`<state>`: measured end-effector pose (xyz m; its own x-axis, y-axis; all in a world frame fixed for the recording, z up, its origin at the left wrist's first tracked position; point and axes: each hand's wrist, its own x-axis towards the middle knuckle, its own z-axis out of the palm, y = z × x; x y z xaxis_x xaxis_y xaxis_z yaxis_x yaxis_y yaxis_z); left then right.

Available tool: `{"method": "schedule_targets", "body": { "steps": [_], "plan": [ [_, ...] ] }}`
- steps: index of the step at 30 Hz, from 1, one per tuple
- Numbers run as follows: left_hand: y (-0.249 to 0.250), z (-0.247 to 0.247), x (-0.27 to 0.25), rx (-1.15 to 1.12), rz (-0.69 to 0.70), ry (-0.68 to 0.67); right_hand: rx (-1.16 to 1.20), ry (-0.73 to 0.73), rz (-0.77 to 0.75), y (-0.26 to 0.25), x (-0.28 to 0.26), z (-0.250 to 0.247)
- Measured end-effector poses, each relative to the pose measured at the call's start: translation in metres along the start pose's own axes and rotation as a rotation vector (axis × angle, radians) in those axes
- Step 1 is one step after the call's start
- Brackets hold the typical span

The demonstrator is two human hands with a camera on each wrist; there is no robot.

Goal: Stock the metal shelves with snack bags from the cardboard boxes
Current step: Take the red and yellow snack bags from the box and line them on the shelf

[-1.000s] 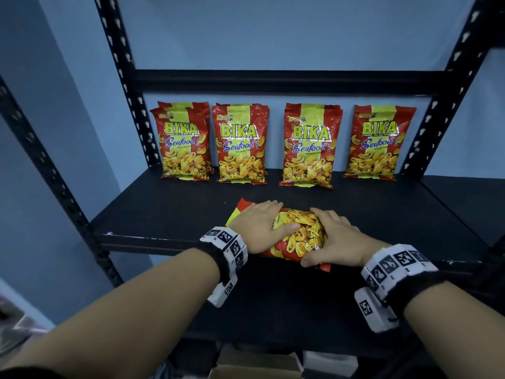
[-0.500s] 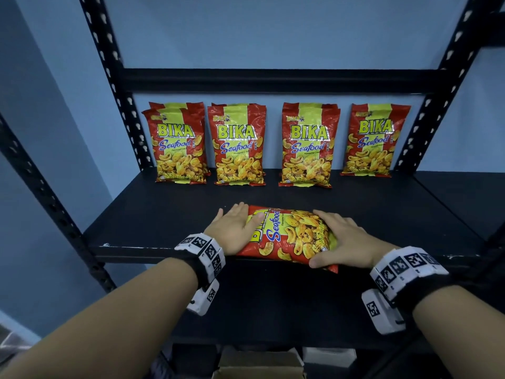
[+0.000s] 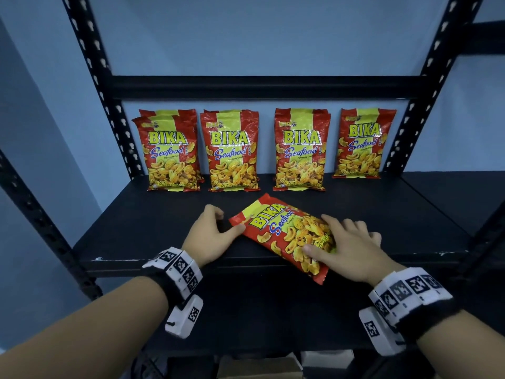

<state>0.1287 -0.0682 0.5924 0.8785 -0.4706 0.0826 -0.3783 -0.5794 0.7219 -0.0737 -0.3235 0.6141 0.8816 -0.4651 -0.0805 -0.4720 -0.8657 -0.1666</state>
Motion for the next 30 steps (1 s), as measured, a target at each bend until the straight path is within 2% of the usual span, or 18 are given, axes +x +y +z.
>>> {"method": "schedule_targets", "body": {
  "steps": [2, 5, 7, 11, 15, 21, 25, 30],
  "plan": [
    [-0.001, 0.004, -0.005, 0.089, 0.046, 0.047, -0.057, 0.032, 0.012, -0.007, -0.006, -0.001],
    [-0.001, 0.01, -0.007, 0.145, 0.15, -0.018, -0.076, 0.037, -0.014, -0.018, -0.014, -0.003],
    [0.002, 0.011, -0.008, 0.174, 0.183, -0.094, 0.013, 0.021, -0.012, -0.023, -0.014, -0.004],
    [0.012, 0.012, -0.006, 0.21, 0.178, -0.194, 0.338, -0.003, 0.051, -0.027, -0.006, -0.01],
    [0.026, 0.009, -0.007, 0.234, 0.15, -0.278, 0.442, -0.047, 0.067, -0.024, 0.009, -0.01],
    [0.034, 0.01, -0.011, 0.016, 0.126, -0.312, 0.664, -0.104, 0.067, -0.019, 0.01, -0.013],
    [0.053, 0.012, -0.011, -0.168, 0.145, -0.309, 0.688, -0.015, -0.018, -0.01, 0.006, -0.024],
    [0.093, 0.022, -0.004, -0.294, 0.227, -0.336, 0.669, 0.147, -0.044, 0.016, 0.004, -0.046]
  ]
}}
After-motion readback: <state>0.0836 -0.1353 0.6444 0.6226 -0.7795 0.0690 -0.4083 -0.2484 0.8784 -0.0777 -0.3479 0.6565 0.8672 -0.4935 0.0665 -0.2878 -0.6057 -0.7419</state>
